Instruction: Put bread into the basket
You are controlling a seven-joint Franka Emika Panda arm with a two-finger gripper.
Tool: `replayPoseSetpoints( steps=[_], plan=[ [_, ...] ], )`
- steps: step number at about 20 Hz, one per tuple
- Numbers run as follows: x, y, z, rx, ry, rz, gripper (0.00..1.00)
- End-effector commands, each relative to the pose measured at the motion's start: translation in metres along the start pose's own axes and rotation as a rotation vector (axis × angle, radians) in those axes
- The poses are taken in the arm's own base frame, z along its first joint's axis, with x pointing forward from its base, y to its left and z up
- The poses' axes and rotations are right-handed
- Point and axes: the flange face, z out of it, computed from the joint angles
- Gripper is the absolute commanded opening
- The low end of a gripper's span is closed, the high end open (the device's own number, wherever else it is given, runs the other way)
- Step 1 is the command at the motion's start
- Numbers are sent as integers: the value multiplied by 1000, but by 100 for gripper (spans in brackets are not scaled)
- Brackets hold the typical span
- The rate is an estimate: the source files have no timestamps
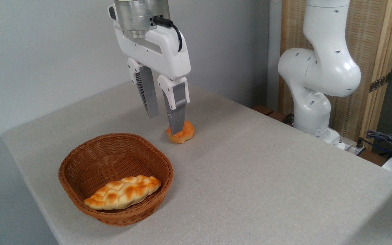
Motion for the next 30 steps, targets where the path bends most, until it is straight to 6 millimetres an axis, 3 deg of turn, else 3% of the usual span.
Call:
replayPoseSetpoints(
  steps=[1, 9, 13, 16, 20, 23, 26, 28, 30],
  plan=[
    [-8, -4, -6, -50, 40, -26, 100],
    [-7, 3, -7, -50, 43, -17, 100],
    [2, 46, -8, -47, 50, 105, 100],
    [15, 95, 16, -78, 26, 187, 100],
    [32, 144, 42, -112, 33, 267, 100],
    [60, 198, 93, -124, 18, 380, 100],
    [75, 238, 138, -87, 11, 454, 100],
    [76, 251, 164, -77, -8, 485, 100],
    [73, 250, 176, -48, -53, 513, 100]
  ],
)
